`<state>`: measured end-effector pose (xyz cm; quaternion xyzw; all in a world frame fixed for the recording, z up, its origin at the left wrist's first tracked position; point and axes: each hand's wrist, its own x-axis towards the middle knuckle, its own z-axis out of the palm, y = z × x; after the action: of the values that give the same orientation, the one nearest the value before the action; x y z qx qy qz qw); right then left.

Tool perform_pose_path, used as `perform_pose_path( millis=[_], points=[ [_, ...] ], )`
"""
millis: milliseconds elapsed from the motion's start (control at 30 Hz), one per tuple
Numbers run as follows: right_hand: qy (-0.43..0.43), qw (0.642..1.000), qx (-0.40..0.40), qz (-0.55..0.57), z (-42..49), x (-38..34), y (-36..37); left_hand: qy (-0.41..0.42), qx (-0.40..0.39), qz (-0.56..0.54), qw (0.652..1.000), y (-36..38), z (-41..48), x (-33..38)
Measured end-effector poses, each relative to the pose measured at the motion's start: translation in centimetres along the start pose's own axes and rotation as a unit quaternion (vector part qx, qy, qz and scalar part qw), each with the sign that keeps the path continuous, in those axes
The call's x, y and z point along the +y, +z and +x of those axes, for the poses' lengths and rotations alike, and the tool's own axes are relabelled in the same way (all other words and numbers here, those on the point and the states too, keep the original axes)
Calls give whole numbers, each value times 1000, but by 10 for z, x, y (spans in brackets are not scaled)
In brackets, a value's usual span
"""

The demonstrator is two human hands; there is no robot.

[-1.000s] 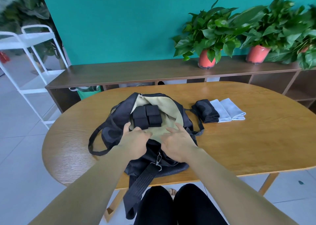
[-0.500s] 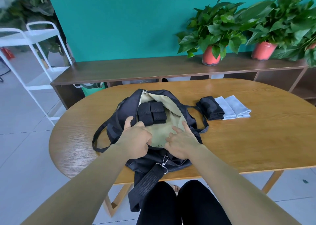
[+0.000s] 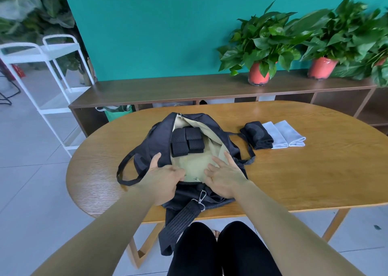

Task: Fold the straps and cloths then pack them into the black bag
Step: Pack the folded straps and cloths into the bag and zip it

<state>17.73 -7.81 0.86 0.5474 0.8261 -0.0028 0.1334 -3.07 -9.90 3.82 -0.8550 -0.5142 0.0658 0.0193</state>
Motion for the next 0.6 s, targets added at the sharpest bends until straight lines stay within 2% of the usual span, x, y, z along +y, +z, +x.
perform_pose_path(
  millis=[233,367,600],
  points=[
    [-4,1000,27,-6,-5,1,1,-1,7,21,1000,-4,-4,4],
    [-16,997,73,17,-14,6,0,13,43,12,999,-11,1,3],
    [-13,981,181,68,-30,36,-11,83,119,-17,989,-37,40,35]
  ],
)
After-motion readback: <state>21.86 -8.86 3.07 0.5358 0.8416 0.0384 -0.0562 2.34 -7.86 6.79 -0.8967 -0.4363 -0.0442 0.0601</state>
